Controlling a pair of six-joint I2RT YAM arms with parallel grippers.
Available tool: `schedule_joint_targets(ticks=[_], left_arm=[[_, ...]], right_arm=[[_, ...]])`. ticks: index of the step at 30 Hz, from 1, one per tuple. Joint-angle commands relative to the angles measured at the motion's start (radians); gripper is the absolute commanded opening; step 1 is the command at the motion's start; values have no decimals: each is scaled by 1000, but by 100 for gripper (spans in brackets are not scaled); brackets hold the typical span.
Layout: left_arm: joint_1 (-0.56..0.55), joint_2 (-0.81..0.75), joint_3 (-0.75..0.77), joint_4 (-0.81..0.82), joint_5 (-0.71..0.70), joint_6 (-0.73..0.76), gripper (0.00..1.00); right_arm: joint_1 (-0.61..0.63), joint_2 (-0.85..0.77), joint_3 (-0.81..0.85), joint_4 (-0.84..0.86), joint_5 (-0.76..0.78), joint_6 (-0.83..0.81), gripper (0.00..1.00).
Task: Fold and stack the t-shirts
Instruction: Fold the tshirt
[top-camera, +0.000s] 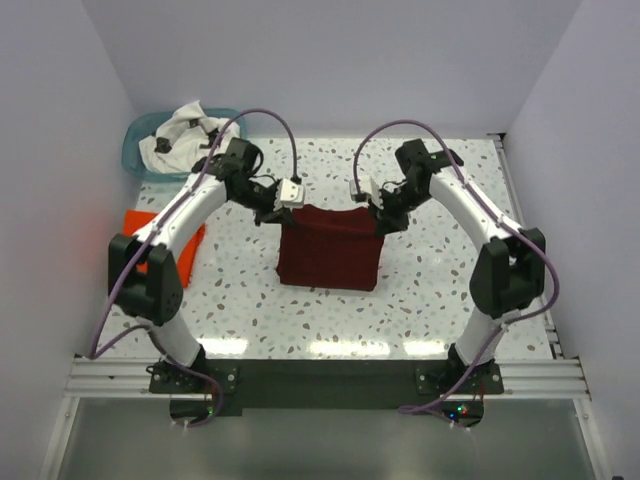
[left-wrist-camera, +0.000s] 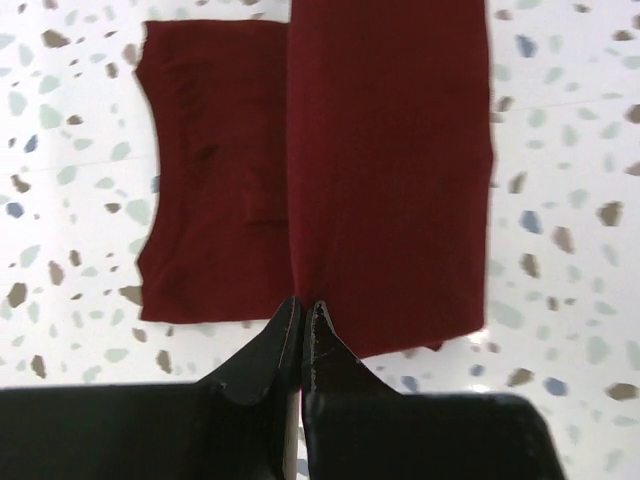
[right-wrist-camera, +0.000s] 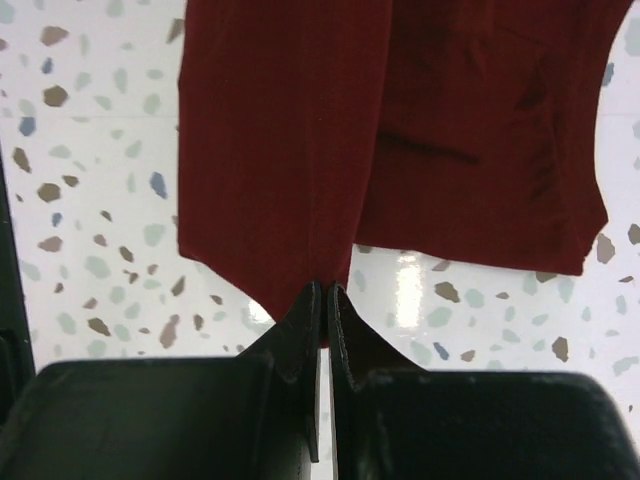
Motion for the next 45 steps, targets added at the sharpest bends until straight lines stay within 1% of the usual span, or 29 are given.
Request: schedule_joint_targets(ticks=[1, 3, 5, 6, 8, 11, 13, 17, 20, 22, 23, 25, 26, 28, 29, 32, 33, 34, 35, 36, 37, 38, 39, 40, 41, 42, 43, 44, 45], left_arm=[[41, 169, 186, -15, 31, 43, 0], [48, 251, 309, -22, 25, 47, 0], [56, 364, 386, -26, 21, 38, 0], [58, 434, 459, -28, 18, 34, 0], [61, 498, 535, -20, 11, 23, 0], [64, 585, 570, 75, -12, -38, 0], [65, 625, 561, 165, -38, -89, 0], [64, 682, 549, 170, -84, -74, 0], [59, 687, 505, 153, -100, -54, 0], [47, 651, 433, 121, -95, -36, 0], [39, 630, 397, 109, -91, -25, 0], [25, 543, 305, 107, -75, -8, 0], [21, 507, 203, 113, -66, -6, 0], [15, 403, 108, 110, -58, 7, 0], [15, 369, 19, 110, -46, 7, 0], [13, 218, -121, 100, -23, 15, 0], [13, 191, -146, 92, -15, 18, 4], [13, 168, -183, 93, -8, 17, 10], [13, 147, -195, 98, 3, 12, 18], [13, 110, -204, 109, 6, 11, 25], [13, 95, -209, 119, 11, 4, 36], [13, 69, -214, 132, 24, -2, 40], [13, 59, -214, 158, 35, -9, 43], [12, 53, -212, 175, 47, -20, 48], [7, 50, -209, 194, 61, -34, 50], [-13, 51, -204, 236, 61, -67, 51], [-25, 58, -191, 251, 66, -80, 52], [-54, 79, -183, 264, 67, -92, 52], [-71, 94, -175, 283, 63, -118, 53]], right_arm=[[-38, 107, 167, -70, -30, -102, 0], [-53, 227, 243, -93, -30, -128, 0], [-64, 340, 350, -102, -29, -141, 0], [-73, 388, 431, -111, -23, -145, 0], [-84, 502, 511, -134, -17, -161, 0], [-90, 613, 645, -105, -1, -153, 0], [-90, 652, 659, -50, 14, -147, 0], [-87, 701, 648, 19, 57, -126, 0], [-78, 707, 621, -1, 75, -138, 0], [-61, 662, 504, 4, 75, -139, 0], [-53, 638, 504, 8, 75, -141, 0], [-39, 553, 378, 25, 71, -141, 0], [-21, 523, 334, 28, 66, -139, 0], [-1, 459, 201, 33, 60, -124, 0], [14, 390, 158, 33, 56, -118, 0], [39, 280, -11, 27, 20, -90, 0], [41, 266, -22, 2, 11, -74, 4], [42, 259, -19, -21, -29, -52, 16], [39, 270, 20, -51, -47, -23, 32], [38, 284, 51, -87, -67, 9, 35], [33, 294, 82, -146, -101, 93, 37], [13, 319, 129, -169, -178, 138, 40], [-2, 327, 143, -188, -234, 178, 40], [-14, 330, 148, -176, -279, 272, 40], [-33, 330, 146, -145, -331, 333, 38], [-36, 333, 145, -104, -334, 397, 37], [-36, 331, 145, -8, -331, 511, 36], [-36, 331, 136, 51, -308, 575, 33], [-35, 339, 133, 183, -290, 717, 31]])
